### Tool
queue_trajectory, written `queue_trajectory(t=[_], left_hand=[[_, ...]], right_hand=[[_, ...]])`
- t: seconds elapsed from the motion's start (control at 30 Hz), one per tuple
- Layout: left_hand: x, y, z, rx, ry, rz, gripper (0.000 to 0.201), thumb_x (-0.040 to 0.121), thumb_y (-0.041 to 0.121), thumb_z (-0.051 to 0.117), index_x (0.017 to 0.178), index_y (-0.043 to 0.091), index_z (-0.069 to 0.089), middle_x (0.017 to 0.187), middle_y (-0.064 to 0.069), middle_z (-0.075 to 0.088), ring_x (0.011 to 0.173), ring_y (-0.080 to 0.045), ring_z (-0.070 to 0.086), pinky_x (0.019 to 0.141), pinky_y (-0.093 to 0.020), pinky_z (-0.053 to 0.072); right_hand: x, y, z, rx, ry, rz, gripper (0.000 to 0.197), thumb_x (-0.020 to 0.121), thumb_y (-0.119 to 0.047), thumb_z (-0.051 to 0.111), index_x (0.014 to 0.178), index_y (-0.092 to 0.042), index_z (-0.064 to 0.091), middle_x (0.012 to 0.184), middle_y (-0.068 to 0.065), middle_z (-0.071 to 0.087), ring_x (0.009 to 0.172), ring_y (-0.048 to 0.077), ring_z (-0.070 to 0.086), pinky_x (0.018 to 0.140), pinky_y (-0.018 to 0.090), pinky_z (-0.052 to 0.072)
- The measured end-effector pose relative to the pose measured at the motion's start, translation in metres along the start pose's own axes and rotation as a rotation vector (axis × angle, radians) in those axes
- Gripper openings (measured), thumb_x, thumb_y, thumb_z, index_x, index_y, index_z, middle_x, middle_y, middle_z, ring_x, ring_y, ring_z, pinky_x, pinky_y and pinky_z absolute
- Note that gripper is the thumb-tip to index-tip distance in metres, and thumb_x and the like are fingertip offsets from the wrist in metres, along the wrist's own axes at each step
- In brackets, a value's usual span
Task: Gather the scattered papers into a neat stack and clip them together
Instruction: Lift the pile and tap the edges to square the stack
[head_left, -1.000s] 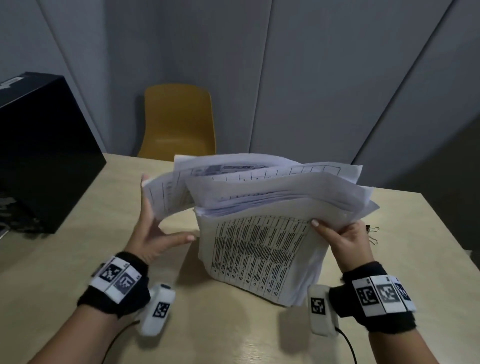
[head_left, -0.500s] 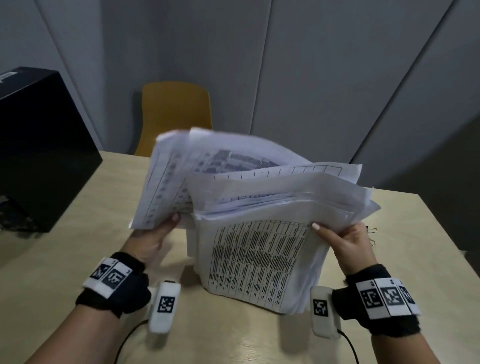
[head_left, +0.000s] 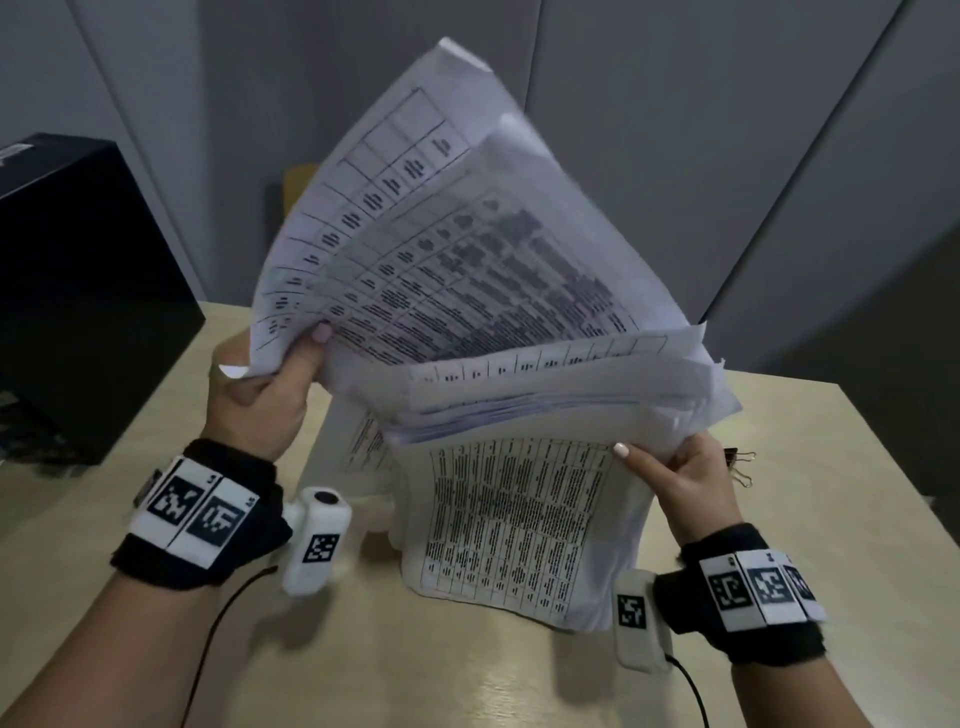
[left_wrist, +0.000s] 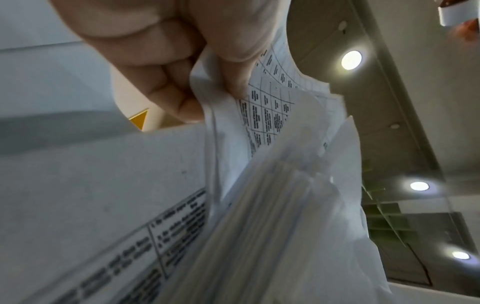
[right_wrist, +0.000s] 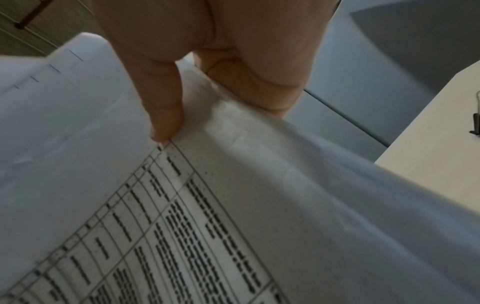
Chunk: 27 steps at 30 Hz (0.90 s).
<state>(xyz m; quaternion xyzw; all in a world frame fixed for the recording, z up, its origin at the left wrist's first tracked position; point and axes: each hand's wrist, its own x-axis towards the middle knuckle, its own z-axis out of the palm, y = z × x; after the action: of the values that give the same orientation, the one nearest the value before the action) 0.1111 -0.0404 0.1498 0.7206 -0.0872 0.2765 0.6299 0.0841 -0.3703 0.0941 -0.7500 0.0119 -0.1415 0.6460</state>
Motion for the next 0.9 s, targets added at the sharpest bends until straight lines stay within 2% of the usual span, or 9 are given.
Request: queue_trajectory(t=[0.1, 0.27, 0.4, 0.5, 0.63, 0.77, 0.8, 0.83, 0.9], left_hand=[[-0.006, -0.007, 0.007, 0.018, -0.09, -0.024, 0.04, 0.084, 0.009, 0.065, 0.089, 0.048, 0.063, 0.084, 0.044, 0.062, 0.09, 0.019, 0.059, 0.076, -0.003, 0.046], [-0.004, -0.018, 0.003, -0.286, 0.034, -0.126, 0.031, 0.088, 0.016, 0.058, 0.104, 0.041, 0.065, 0.102, 0.019, 0.07, 0.107, -0.012, 0.063, 0.079, -0.031, 0.057], [-0.005, -0.033, 0.009, -0.486, 0.013, -0.29, 0.033, 0.078, 0.006, 0.068, 0.108, 0.011, 0.056, 0.088, 0.009, 0.073, 0.087, -0.008, 0.067, 0.067, -0.025, 0.057], [-0.012, -0.039, 0.017, -0.441, 0.023, -0.369, 0.048, 0.066, 0.025, 0.081, 0.108, 0.018, 0.06, 0.098, 0.009, 0.073, 0.097, -0.013, 0.067, 0.07, -0.029, 0.059], [-0.001, -0.042, 0.009, -0.395, 0.03, -0.348, 0.037, 0.088, -0.006, 0.051, 0.125, 0.001, 0.049, 0.101, -0.001, 0.066, 0.092, -0.015, 0.065, 0.066, -0.031, 0.058], [0.011, -0.046, -0.01, -0.27, 0.04, -0.358, 0.028, 0.091, -0.001, 0.051, 0.103, 0.021, 0.062, 0.091, 0.013, 0.07, 0.094, -0.018, 0.064, 0.064, -0.026, 0.058], [0.03, -0.053, -0.019, -0.2, -0.045, -0.541, 0.022, 0.088, 0.005, 0.057, 0.097, 0.024, 0.064, 0.084, 0.016, 0.071, 0.096, -0.022, 0.061, 0.063, -0.024, 0.057], [0.036, -0.049, -0.03, -0.13, -0.346, -0.806, 0.017, 0.085, 0.018, 0.064, 0.1, 0.025, 0.065, 0.087, 0.017, 0.073, 0.1, -0.023, 0.06, 0.069, -0.023, 0.056], [0.064, -0.083, -0.068, -0.23, -0.939, -1.074, 0.054, 0.086, 0.045, 0.057, 0.131, 0.016, 0.051, 0.126, 0.005, 0.063, 0.121, -0.015, 0.053, 0.101, -0.029, 0.042]], right_hand=[[0.0, 0.002, 0.001, 0.025, 0.011, 0.018, 0.018, 0.073, 0.008, 0.068, 0.076, -0.008, 0.06, 0.059, -0.016, 0.07, 0.059, -0.002, 0.065, 0.057, 0.012, 0.052], [-0.001, 0.003, 0.004, 0.08, 0.01, 0.02, 0.021, 0.067, -0.002, 0.074, 0.075, -0.013, 0.059, 0.063, -0.013, 0.071, 0.062, 0.001, 0.066, 0.062, 0.016, 0.055], [-0.002, 0.0, 0.004, 0.132, -0.028, 0.017, 0.022, 0.061, -0.014, 0.074, 0.079, -0.009, 0.064, 0.065, -0.011, 0.072, 0.065, 0.002, 0.067, 0.064, 0.015, 0.054], [-0.002, -0.001, 0.004, 0.146, -0.047, -0.008, 0.015, 0.067, -0.005, 0.071, 0.08, -0.009, 0.064, 0.066, -0.013, 0.072, 0.066, 0.001, 0.067, 0.065, 0.014, 0.054], [-0.003, 0.002, 0.0, 0.132, -0.04, -0.02, 0.018, 0.063, -0.003, 0.071, 0.075, -0.016, 0.067, 0.067, -0.013, 0.073, 0.067, 0.0, 0.067, 0.066, 0.014, 0.054], [-0.003, 0.006, -0.004, 0.092, -0.053, -0.022, 0.026, 0.072, 0.017, 0.064, 0.08, -0.008, 0.063, 0.066, -0.013, 0.072, 0.066, 0.001, 0.066, 0.066, 0.015, 0.054], [-0.003, 0.005, -0.004, 0.086, -0.057, -0.02, 0.026, 0.072, 0.017, 0.063, 0.08, -0.008, 0.063, 0.066, -0.012, 0.072, 0.066, 0.001, 0.066, 0.066, 0.015, 0.054], [-0.003, 0.005, -0.004, 0.081, -0.059, -0.02, 0.027, 0.072, 0.017, 0.063, 0.079, -0.009, 0.063, 0.066, -0.012, 0.072, 0.066, 0.001, 0.066, 0.065, 0.015, 0.054], [-0.003, 0.004, -0.003, 0.099, -0.066, -0.019, 0.031, 0.071, 0.017, 0.064, 0.075, -0.014, 0.067, 0.066, -0.009, 0.073, 0.066, 0.002, 0.066, 0.065, 0.016, 0.054]])
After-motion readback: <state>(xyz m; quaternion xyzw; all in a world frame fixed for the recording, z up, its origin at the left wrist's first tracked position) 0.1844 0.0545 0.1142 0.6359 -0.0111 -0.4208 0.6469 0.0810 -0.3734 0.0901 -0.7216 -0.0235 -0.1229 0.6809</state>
